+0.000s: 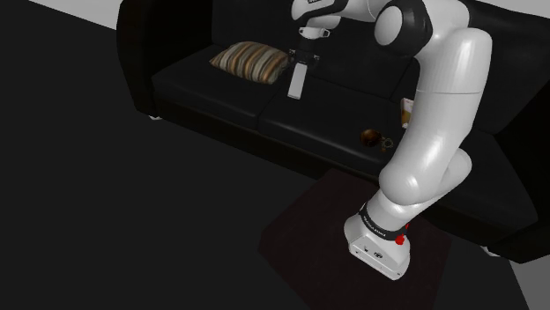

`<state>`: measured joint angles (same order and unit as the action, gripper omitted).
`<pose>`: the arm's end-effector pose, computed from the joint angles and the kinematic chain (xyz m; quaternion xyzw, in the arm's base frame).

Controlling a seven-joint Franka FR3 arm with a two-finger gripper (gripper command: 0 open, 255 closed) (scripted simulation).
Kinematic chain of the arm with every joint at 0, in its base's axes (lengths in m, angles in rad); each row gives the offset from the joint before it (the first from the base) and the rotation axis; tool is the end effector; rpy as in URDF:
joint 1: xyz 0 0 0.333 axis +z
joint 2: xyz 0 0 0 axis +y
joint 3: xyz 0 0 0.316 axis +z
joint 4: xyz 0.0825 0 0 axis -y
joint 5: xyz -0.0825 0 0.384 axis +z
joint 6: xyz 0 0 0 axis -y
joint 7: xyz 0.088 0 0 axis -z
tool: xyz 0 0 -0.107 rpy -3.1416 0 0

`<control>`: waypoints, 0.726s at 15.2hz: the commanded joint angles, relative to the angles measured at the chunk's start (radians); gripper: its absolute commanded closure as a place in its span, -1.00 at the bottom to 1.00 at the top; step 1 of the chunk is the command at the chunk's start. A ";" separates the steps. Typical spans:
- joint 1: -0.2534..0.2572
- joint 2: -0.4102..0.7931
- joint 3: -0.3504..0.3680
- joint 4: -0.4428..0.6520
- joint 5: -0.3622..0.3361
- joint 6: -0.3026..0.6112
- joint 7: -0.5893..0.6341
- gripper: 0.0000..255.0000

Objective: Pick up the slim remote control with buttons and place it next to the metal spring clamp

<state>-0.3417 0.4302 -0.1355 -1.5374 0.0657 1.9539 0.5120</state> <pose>0.6109 -0.2969 0.4074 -0.8771 0.4804 0.0048 0.0021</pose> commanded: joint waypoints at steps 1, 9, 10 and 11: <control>0.000 -0.005 -0.001 0.020 -0.001 -0.025 0.001 1.00; -0.001 -0.022 -0.002 0.103 -0.005 -0.124 0.004 1.00; -0.002 -0.023 -0.003 0.115 -0.005 -0.137 0.005 1.00; -0.002 -0.023 -0.003 0.127 -0.005 -0.150 0.005 1.00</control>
<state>-0.3429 0.4097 -0.1377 -1.4196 0.0609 1.8160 0.5174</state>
